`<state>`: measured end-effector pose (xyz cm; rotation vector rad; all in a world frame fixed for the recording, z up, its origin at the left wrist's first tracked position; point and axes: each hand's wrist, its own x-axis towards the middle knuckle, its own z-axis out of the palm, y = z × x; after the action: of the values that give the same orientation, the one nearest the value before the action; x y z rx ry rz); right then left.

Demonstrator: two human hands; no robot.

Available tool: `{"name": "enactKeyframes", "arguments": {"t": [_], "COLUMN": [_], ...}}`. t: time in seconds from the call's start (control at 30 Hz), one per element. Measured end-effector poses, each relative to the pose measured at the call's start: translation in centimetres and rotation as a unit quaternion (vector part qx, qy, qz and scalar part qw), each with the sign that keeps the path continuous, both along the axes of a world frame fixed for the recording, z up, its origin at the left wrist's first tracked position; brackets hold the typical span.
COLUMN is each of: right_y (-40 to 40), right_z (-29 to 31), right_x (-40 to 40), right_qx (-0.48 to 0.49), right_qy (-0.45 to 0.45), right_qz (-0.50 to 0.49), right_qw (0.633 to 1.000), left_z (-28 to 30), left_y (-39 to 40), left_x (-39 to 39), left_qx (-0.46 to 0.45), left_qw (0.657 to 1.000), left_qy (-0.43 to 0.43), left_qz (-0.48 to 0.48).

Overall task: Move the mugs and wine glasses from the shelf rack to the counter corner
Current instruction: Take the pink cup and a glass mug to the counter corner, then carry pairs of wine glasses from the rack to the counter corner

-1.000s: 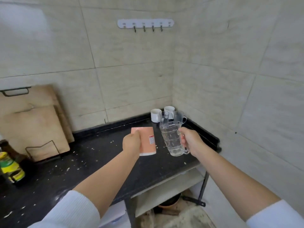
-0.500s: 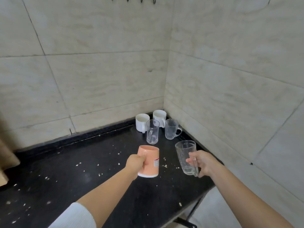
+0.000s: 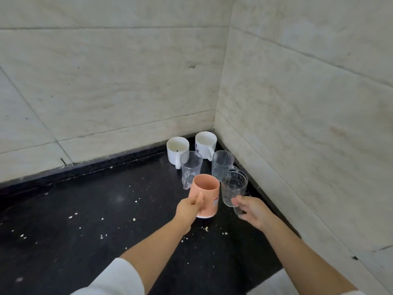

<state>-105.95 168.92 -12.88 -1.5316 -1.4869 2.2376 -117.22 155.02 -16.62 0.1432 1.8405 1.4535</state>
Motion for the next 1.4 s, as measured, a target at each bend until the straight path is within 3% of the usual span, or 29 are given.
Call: {"name": "enactKeyframes", "arguments": {"t": [0.53,0.6,0.63,0.7,0.8,0.9,1.03,1.13,1.27,1.4], "right_y": [4.1,3.8,3.6,3.2,2.8,1.9,-2.1,-7.8,-17.2,-27.5], "right_z": [-4.9,-4.7,-4.4,-4.1,-2.5,-1.1,0.5,1.7,4.7,9.4], "right_x": [-0.8,-1.1,-1.2,-1.1,-0.4,-0.4,-2.6,-4.7,-6.3,-5.1], "right_qx": [-0.026,0.039,0.119,0.331,0.561,0.632,0.65,0.674,0.65,0.609], "right_qy": [0.028,-0.008,-0.053,-0.138,-0.201,-0.163,-0.106,-0.017,0.083,0.18], "right_qz": [0.037,0.064,0.102,0.189,0.294,0.396,0.543,0.627,0.691,0.713], "right_qw": [0.999,0.997,0.986,0.914,0.747,0.646,0.521,0.391,0.306,0.299], "left_z": [-2.5,-2.6,-2.6,-2.3,-1.6,-0.2,3.1,6.2,10.8,14.9], "left_y": [1.1,0.8,0.8,1.1,1.1,-0.3,-5.1,-11.6,-21.0,-30.7], "left_x": [0.8,1.2,1.3,1.6,2.0,1.8,0.9,1.8,5.2,11.9], "left_qx": [-0.05,-0.077,-0.092,-0.139,-0.215,-0.249,-0.287,-0.305,-0.328,-0.367], "left_qw": [0.998,0.996,0.994,0.987,0.966,0.953,0.931,0.907,0.864,0.807], "left_qy": [0.018,0.03,0.037,0.072,0.141,0.159,0.162,0.168,0.173,0.186], "left_qz": [0.044,0.037,0.036,0.033,0.024,0.063,0.159,0.235,0.341,0.423]}}
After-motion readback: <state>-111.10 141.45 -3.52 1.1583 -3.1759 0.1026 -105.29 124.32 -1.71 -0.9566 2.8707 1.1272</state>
